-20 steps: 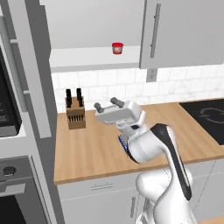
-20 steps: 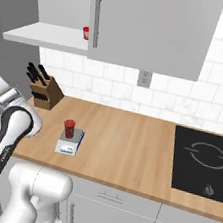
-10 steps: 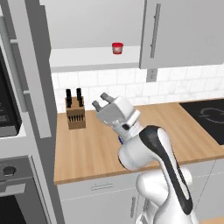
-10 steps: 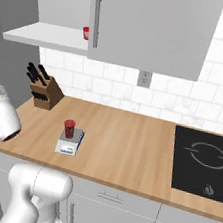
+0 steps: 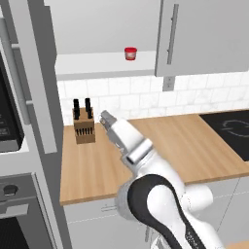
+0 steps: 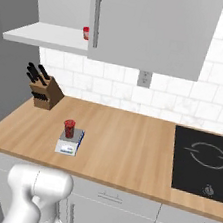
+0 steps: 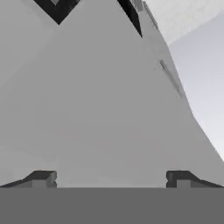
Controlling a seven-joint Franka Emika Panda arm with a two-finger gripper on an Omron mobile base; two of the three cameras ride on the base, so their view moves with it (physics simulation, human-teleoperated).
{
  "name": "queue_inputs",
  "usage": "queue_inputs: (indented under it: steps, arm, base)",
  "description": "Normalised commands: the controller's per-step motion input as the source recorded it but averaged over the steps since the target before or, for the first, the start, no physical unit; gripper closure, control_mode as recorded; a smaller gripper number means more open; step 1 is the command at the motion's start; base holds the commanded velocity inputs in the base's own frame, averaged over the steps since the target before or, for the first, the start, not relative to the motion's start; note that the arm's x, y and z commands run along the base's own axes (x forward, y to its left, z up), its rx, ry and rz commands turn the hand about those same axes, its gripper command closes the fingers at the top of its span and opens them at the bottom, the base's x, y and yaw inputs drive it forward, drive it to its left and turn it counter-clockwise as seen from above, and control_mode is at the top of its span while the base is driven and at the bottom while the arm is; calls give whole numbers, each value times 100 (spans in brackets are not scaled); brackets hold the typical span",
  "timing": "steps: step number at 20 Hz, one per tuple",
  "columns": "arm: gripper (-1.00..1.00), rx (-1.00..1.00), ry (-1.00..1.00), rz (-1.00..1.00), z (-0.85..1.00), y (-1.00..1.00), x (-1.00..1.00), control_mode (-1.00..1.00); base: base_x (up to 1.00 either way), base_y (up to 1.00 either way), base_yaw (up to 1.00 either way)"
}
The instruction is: Pick the yogurt and place it on the digital scale for weighing, and close the cabinet.
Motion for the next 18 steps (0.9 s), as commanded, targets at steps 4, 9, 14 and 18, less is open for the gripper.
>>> queue_inputs:
  steps: [4,9,14,18]
  arm:
    - [-100,6,-29,-56,-17,56,-100,-100]
    - [-100,25,-12,-26,-1,67,-92,-100]
    - [-100,19,0,0,0,46,-49,-100]
    - [-100,7,4,0,-26,30,-94,-100]
  base:
    - [0,0,0]
    - [0,0,0]
    - [0,0,0]
    - [0,0,0]
